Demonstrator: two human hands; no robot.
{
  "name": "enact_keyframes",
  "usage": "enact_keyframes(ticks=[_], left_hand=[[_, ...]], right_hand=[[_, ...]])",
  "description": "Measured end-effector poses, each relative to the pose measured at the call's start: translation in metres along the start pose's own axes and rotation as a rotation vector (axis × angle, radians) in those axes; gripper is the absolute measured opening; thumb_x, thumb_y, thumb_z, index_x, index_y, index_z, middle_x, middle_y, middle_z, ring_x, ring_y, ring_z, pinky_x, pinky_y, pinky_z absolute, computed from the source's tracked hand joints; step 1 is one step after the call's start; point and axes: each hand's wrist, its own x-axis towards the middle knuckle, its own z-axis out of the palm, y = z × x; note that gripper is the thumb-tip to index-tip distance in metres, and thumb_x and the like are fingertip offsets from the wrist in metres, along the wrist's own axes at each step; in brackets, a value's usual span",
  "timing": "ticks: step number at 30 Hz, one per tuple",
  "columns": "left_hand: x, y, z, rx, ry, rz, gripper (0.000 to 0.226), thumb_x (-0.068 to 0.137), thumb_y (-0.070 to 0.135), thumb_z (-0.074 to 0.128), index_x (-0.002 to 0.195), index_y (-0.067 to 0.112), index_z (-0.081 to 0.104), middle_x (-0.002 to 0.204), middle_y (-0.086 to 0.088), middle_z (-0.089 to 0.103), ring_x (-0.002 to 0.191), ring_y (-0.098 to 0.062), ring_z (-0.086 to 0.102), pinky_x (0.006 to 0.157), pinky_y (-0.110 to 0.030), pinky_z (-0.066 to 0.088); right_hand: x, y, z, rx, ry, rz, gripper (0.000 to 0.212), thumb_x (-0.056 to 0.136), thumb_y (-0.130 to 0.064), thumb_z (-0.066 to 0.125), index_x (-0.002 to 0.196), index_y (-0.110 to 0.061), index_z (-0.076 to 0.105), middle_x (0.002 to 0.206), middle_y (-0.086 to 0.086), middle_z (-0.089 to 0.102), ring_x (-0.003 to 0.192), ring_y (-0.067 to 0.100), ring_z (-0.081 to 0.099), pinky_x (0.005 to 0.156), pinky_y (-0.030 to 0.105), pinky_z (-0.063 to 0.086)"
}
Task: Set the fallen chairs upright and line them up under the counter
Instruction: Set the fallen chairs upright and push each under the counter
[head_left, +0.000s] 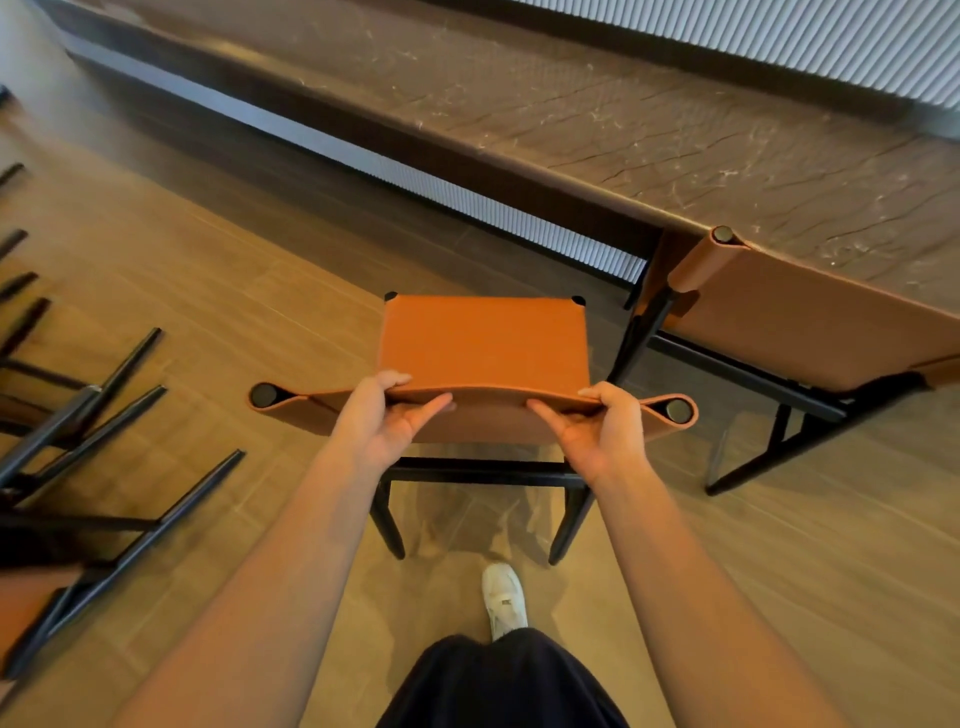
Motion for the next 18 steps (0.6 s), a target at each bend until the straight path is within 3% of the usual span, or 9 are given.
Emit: enact_keyframes(ticks=[3, 7, 10, 14, 18], left_hand=[[-0.009, -0.014, -0.02, -0.045, -0.038, -0.024, 0.049, 0.095, 0.008, 0.05, 0.142, 0.007, 0.037, 0.135, -0.025, 0.049, 0.116, -0.055, 0.049, 0.058, -0.047, 0.059], [-0.02, -0.035, -0.053, -0.085, -0.074, -0.064, 0.051, 0.094, 0.013, 0.053, 0.142, 0.011, 0.038, 0.136, -0.024, 0.047, 0.122, -0.055, 0.043, 0.062, -0.051, 0.058], [-0.024, -0.052, -0.077, -0.119, -0.106, -0.115, 0.051, 0.095, 0.019, 0.053, 0.143, 0.012, 0.037, 0.138, -0.022, 0.046, 0.127, -0.052, 0.041, 0.067, -0.054, 0.056], [-0.025, -0.054, -0.085, -0.121, -0.128, -0.123, 0.05, 0.094, 0.025, 0.055, 0.14, 0.01, 0.04, 0.134, -0.023, 0.049, 0.124, -0.047, 0.046, 0.07, -0.053, 0.056], [-0.029, -0.056, -0.086, -0.1, -0.033, -0.17, 0.051, 0.092, 0.034, 0.059, 0.132, 0.007, 0.042, 0.127, -0.023, 0.051, 0.116, -0.042, 0.053, 0.084, -0.052, 0.052]], right_hand=[[-0.011, 0.013, -0.022, 0.018, 0.035, -0.015, 0.029, 0.082, 0.006, 0.045, 0.107, -0.005, 0.052, 0.119, 0.021, 0.06, 0.105, 0.045, 0.058, 0.06, 0.057, 0.056], [-0.03, 0.037, -0.05, 0.023, 0.068, -0.05, 0.015, 0.082, 0.007, 0.047, 0.09, -0.004, 0.054, 0.102, 0.019, 0.063, 0.097, 0.039, 0.062, 0.061, 0.056, 0.056], [-0.041, 0.052, -0.075, 0.036, 0.091, -0.064, 0.014, 0.085, 0.006, 0.045, 0.09, -0.004, 0.054, 0.097, 0.018, 0.061, 0.098, 0.037, 0.062, 0.061, 0.058, 0.056], [-0.05, 0.057, -0.077, 0.005, 0.133, -0.065, 0.02, 0.093, -0.003, 0.051, 0.113, -0.002, 0.053, 0.122, 0.021, 0.059, 0.113, 0.039, 0.057, 0.064, 0.058, 0.056], [-0.062, 0.056, -0.073, -0.073, 0.185, -0.015, 0.041, 0.093, -0.021, 0.06, 0.129, -0.005, 0.048, 0.126, 0.021, 0.06, 0.112, 0.039, 0.06, 0.071, 0.056, 0.056]])
